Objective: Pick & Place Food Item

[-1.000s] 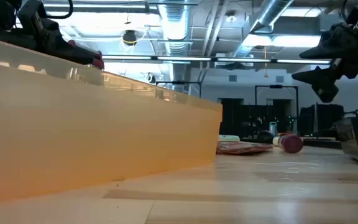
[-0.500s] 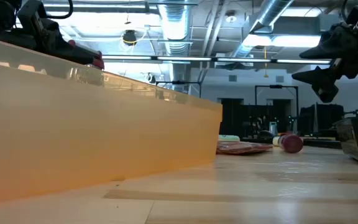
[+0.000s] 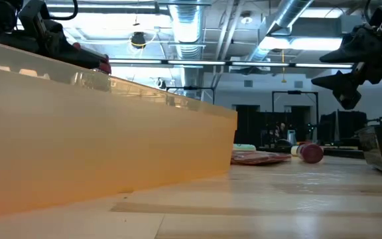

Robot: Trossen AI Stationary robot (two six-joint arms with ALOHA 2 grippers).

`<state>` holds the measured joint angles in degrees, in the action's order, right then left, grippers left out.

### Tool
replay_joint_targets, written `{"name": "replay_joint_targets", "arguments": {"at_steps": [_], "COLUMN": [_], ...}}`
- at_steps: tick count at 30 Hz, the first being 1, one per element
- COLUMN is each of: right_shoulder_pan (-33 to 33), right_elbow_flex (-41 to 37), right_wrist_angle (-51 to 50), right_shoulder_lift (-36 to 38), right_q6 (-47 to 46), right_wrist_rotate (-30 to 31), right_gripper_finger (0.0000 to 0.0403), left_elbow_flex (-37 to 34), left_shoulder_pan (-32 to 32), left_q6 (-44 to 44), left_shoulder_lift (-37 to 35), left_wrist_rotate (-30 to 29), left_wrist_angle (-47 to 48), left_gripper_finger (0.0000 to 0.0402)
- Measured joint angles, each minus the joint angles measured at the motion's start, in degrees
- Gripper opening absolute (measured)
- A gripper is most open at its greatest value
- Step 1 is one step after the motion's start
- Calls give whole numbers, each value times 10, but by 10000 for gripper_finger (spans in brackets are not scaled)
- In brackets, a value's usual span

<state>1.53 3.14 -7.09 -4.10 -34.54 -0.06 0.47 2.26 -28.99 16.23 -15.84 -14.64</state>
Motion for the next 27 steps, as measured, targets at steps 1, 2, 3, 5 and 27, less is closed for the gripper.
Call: {"name": "replay_joint_targets", "arguments": {"at_steps": [1, 2, 3, 5, 27], "right_shoulder_pan": [0, 0, 0, 0, 0], "right_elbow_flex": [0, 0, 0, 0, 0], "right_wrist_angle": [0, 0, 0, 0, 0], "right_shoulder_lift": [0, 0, 0, 0, 0], "right_q6": [0, 0, 0, 0, 0], "right_wrist_rotate": [0, 0, 0, 0, 0], "right_gripper_finger": [216, 216, 216, 216, 216], "left_elbow_flex": [0, 0, 0, 0, 0], "left_shoulder_pan": [0, 0, 0, 0, 0], "left_q6": [0, 0, 0, 0, -30], "left_shoulder_lift": [0, 0, 0, 0, 0], "left_wrist_rotate": [0, 0, 0, 0, 2], "left_wrist_angle": [0, 0, 0, 0, -17], "left_gripper_finger": [21, 21, 21, 21, 21]}}
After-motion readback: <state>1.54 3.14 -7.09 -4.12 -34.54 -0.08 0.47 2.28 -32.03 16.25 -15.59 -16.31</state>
